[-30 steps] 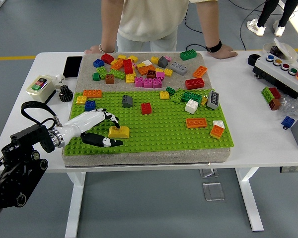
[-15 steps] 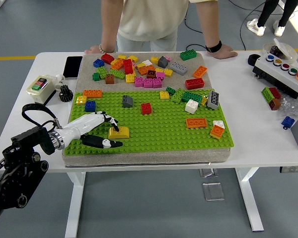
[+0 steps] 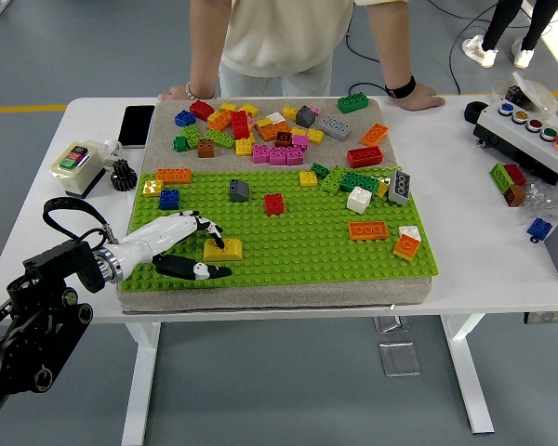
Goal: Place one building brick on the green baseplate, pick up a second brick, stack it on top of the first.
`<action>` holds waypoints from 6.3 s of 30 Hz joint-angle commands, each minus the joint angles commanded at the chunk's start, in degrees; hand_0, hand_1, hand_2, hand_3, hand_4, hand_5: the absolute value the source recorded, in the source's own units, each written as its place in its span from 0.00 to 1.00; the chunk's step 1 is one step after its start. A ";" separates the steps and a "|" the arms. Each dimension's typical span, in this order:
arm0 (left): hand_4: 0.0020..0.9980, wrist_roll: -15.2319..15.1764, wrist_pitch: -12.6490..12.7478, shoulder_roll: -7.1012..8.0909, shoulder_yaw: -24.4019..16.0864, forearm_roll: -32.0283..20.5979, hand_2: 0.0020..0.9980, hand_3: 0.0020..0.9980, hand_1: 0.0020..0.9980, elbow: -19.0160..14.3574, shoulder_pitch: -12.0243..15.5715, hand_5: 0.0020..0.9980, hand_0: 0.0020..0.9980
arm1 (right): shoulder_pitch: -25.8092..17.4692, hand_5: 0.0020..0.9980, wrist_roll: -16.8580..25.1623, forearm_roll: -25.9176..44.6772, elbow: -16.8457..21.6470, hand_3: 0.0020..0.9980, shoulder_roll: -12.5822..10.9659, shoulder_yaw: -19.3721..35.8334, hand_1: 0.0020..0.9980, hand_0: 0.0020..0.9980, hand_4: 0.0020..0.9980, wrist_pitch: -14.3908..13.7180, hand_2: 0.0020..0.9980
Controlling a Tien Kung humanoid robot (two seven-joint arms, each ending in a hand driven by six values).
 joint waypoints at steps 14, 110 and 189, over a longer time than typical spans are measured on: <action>1.00 -0.03 -0.22 -0.20 -0.20 0.00 0.85 0.61 0.89 0.21 0.08 0.77 1.00 | 0.08 0.47 0.06 -0.02 0.00 0.62 -0.04 0.24 0.64 0.73 0.91 0.00 0.69; 1.00 -4.31 1.84 0.23 -5.81 0.00 0.76 0.80 0.77 14.20 -13.89 0.19 0.82 | 0.65 0.47 -0.16 0.28 0.00 0.62 0.26 -0.89 0.64 0.73 0.91 -0.31 0.69; 0.82 -4.91 11.45 -4.95 1.85 0.00 0.70 0.71 0.76 33.24 -21.81 0.08 0.81 | 1.17 0.48 0.13 0.42 0.00 0.62 0.21 -1.78 0.64 0.73 0.92 -0.19 0.69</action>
